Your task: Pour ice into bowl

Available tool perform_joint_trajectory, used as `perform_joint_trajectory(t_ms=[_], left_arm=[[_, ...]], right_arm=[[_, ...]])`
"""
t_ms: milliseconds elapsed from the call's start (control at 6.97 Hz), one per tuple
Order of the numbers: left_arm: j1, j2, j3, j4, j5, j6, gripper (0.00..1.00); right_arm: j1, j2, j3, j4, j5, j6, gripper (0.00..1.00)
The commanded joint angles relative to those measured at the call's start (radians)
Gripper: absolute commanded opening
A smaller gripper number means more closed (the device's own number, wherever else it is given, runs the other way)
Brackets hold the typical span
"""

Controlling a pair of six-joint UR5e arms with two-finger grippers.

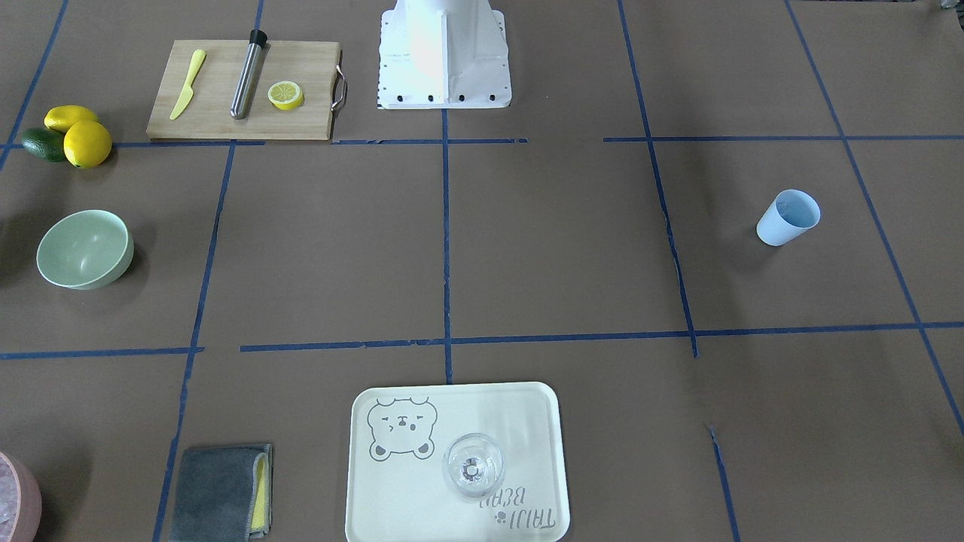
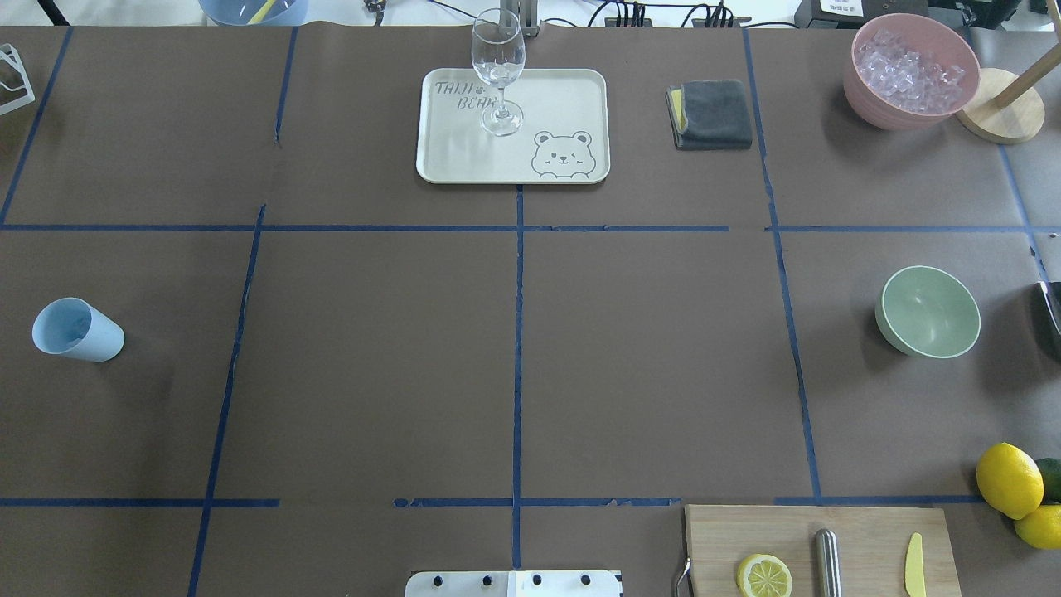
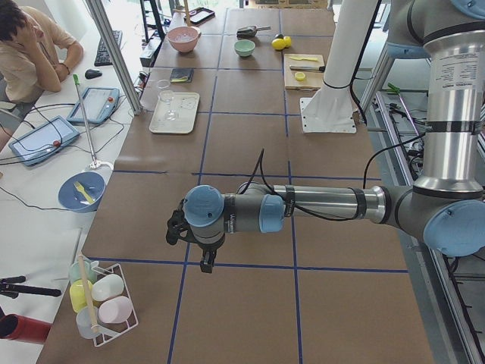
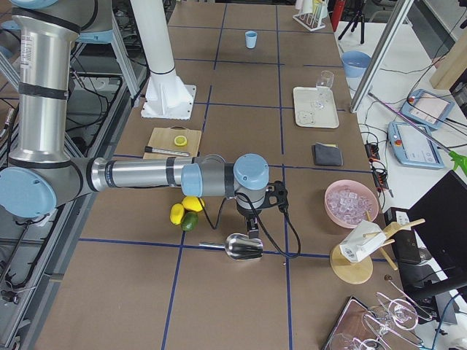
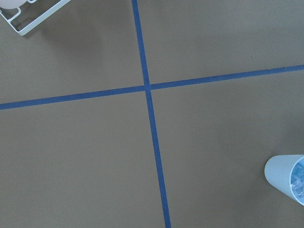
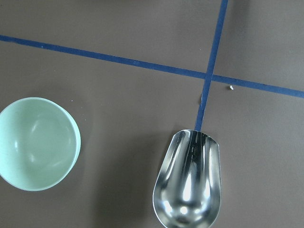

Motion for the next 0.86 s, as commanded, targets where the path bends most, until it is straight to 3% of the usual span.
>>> perform_joint_trajectory(t_ms=[0, 717], left_arm=[[0.002, 0.013, -0.012, 0.001, -0.001, 0.000, 1.00], [0.003, 0.013, -0.021, -0.002, -0.001, 0.006, 1.00]], right_arm=[[-0.002, -0.002, 0.009, -0.006, 0.000, 0.000, 1.00], [-0.026, -0.005, -0.006, 0.002, 0.002, -0.006, 1.00]])
